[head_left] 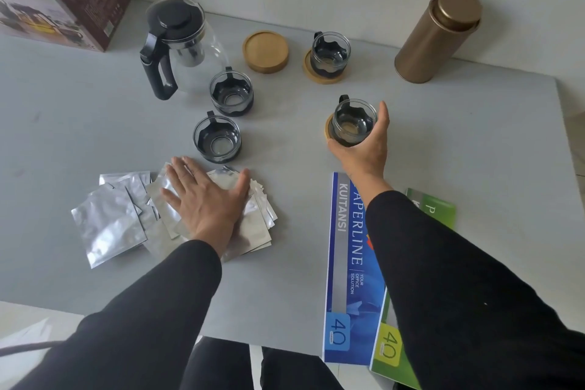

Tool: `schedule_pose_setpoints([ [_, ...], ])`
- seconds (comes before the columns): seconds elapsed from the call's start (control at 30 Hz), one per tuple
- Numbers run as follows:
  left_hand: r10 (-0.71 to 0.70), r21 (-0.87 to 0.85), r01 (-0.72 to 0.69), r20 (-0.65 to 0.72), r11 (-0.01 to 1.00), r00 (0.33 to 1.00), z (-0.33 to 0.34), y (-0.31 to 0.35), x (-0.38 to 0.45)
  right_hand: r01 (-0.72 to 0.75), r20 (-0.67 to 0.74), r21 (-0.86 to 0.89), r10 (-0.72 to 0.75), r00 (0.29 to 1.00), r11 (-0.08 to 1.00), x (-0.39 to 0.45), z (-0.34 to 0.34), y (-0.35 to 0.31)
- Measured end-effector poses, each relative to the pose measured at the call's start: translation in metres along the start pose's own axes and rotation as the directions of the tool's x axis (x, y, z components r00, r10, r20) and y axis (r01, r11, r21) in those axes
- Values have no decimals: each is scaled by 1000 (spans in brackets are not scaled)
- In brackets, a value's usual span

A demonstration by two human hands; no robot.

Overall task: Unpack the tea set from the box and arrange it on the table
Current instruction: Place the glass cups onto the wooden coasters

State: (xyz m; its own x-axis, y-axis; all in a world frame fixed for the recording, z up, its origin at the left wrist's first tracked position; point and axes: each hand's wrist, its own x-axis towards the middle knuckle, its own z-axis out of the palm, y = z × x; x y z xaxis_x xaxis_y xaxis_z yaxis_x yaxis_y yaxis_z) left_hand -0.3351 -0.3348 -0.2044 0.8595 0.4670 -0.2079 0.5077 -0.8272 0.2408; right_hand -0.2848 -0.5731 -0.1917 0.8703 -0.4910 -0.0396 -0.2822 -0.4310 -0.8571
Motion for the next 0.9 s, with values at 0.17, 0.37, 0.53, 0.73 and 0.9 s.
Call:
schedule_pose_setpoints([
  [0.17, 0, 6, 0, -5, 1000, 1000, 1, 0, 0, 64, -31, -31, -65, 997, 997, -1, 3, 2],
  [0.37, -6, 4, 6, -11, 1000, 1000, 1, 2, 0, 124, -27, -92, -127, 992, 988, 3, 8, -1],
  [0.53, -12, 11, 12, -17, 1000, 1000, 2, 2, 0, 171, -24, -53, -173, 985, 984, 6, 29, -16],
  [0.73, -18, 6, 18, -28, 1000, 999, 4, 3, -1, 195, -24, -45, -196, 980, 980, 14, 47, -17],
  [0.9, -20, 3, 20, -34, 1000, 999, 5, 2, 0, 209, 0, -50, -210, 978, 977, 18, 47, -20],
])
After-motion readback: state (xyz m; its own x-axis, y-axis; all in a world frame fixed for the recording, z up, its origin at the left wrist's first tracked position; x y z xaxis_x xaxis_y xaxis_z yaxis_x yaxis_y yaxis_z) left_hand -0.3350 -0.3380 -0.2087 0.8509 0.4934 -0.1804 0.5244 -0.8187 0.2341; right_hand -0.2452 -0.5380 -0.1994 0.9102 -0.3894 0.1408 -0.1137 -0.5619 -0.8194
